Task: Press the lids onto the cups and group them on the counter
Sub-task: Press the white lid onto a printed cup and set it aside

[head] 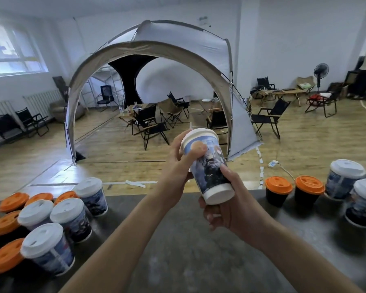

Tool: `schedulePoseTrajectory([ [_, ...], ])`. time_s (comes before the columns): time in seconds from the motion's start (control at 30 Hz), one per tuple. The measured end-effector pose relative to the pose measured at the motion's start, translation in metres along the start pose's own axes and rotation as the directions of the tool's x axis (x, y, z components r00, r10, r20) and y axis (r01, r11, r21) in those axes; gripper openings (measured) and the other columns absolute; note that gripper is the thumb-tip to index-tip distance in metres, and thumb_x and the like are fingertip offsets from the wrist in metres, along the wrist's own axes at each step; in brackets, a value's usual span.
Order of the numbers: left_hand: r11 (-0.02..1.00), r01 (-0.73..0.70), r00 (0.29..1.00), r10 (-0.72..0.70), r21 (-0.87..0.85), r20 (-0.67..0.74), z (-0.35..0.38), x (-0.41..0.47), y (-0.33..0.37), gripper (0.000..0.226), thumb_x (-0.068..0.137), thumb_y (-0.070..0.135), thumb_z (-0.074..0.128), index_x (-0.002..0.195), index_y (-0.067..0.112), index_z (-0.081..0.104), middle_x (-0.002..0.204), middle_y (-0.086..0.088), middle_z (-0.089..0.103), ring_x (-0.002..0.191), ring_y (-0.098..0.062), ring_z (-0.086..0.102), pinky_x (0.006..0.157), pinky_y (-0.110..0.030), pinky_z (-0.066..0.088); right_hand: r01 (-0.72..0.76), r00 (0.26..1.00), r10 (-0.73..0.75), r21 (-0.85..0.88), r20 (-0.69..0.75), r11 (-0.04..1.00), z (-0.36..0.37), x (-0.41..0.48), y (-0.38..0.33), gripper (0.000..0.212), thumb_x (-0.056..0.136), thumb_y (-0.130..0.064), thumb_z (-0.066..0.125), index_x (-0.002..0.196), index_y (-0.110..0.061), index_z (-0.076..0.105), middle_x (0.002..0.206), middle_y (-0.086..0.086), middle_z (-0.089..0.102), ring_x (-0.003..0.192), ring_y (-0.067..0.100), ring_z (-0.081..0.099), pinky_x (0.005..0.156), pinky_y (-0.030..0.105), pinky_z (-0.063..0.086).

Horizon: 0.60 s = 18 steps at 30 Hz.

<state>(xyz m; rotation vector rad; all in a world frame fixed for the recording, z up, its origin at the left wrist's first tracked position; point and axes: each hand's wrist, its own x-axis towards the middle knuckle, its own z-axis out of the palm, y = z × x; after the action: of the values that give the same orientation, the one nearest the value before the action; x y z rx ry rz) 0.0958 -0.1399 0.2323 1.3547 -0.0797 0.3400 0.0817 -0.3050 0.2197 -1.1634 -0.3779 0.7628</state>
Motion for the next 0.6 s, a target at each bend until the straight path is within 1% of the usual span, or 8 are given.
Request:
schedulePoseTrajectory([
  [0.1,0.988,-0.104,0.995,0.104,0.113,0.007,0.0,-0.002,0.002,0.06,0.083,0.023,0.08,0.135,0.037,0.054,0.134,-0.006,0.06,0.113,-0.025,0.069,0.088,-0.043,0.061,0.076,0.974,-0.123,-0.235,-0.192,0.969,0.0,0.002,0.003,0.07,0.078,-0.063,0.071,0.123,-0.01,0.056,0.077,0.016,0.069,0.057,0.027,0.065,0.053,0.038,0.056],
  [0.23,0.974,-0.162,0.986,0.165,0.161,-0.005,0.004,-0.006,0.001,0.052,0.09,0.012,0.075,0.136,0.023,0.053,0.127,-0.007,0.061,0.108,-0.024,0.07,0.087,-0.043,0.062,0.087,0.959,-0.154,-0.267,-0.24,0.96,0.003,0.002,0.006,0.066,0.073,-0.059,0.067,0.123,-0.017,0.056,0.075,0.016,0.069,0.054,0.029,0.062,0.049,0.037,0.054],
  [0.33,0.989,-0.045,0.999,0.044,0.138,0.017,-0.002,-0.006,0.0,0.055,0.088,0.027,0.078,0.136,0.026,0.05,0.126,-0.005,0.064,0.105,-0.024,0.072,0.08,-0.042,0.062,0.05,0.986,-0.069,-0.123,-0.151,0.991,0.003,0.003,0.004,0.068,0.082,-0.062,0.057,0.121,-0.006,0.059,0.076,0.018,0.065,0.052,0.023,0.059,0.048,0.032,0.051],
  [0.4,0.997,0.056,0.996,-0.059,0.052,0.066,-0.006,-0.005,0.0,0.059,0.087,0.035,0.077,0.136,0.02,0.049,0.128,-0.017,0.066,0.109,-0.039,0.07,0.088,-0.06,0.055,-0.012,1.0,0.013,0.039,-0.021,0.999,0.003,0.001,0.0,0.071,0.087,-0.065,0.045,0.118,-0.003,0.061,0.073,0.018,0.062,0.046,0.021,0.054,0.044,0.028,0.048],
  [0.43,0.996,0.083,0.993,-0.084,0.015,0.085,-0.008,-0.005,-0.001,0.06,0.086,0.037,0.076,0.137,0.016,0.05,0.126,-0.022,0.066,0.111,-0.044,0.068,0.093,-0.066,0.05,-0.038,0.999,0.037,0.069,0.017,0.997,0.003,0.0,-0.001,0.072,0.088,-0.066,0.041,0.116,-0.003,0.062,0.073,0.018,0.061,0.046,0.021,0.053,0.044,0.028,0.048],
  [0.47,0.996,0.09,0.993,-0.09,0.003,0.074,-0.008,-0.005,-0.002,0.06,0.086,0.037,0.076,0.136,0.015,0.051,0.124,-0.022,0.068,0.109,-0.043,0.068,0.093,-0.065,0.05,-0.048,0.999,0.047,0.04,0.023,0.998,0.004,-0.001,-0.002,0.074,0.088,-0.068,0.04,0.115,-0.003,0.063,0.075,0.019,0.062,0.049,0.023,0.055,0.045,0.028,0.049],
  [0.53,0.998,0.058,0.998,-0.058,0.035,-0.008,-0.008,-0.004,-0.001,0.056,0.083,0.034,0.08,0.13,0.018,0.054,0.116,-0.017,0.073,0.096,-0.033,0.074,0.078,-0.048,0.061,-0.016,0.999,0.011,-0.107,-0.044,0.994,0.004,0.001,0.001,0.079,0.085,-0.073,0.046,0.116,-0.003,0.064,0.082,0.02,0.065,0.06,0.027,0.062,0.05,0.033,0.052],
  [0.6,0.996,0.038,0.997,-0.033,0.076,-0.064,-0.009,-0.003,-0.001,0.053,0.082,0.03,0.083,0.124,0.018,0.055,0.106,-0.01,0.074,0.085,-0.023,0.075,0.063,-0.033,0.059,0.024,0.993,-0.045,-0.187,-0.111,0.982,0.003,0.003,0.004,0.081,0.08,-0.075,0.058,0.117,-0.003,0.062,0.085,0.018,0.066,0.064,0.027,0.064,0.052,0.035,0.054],
])
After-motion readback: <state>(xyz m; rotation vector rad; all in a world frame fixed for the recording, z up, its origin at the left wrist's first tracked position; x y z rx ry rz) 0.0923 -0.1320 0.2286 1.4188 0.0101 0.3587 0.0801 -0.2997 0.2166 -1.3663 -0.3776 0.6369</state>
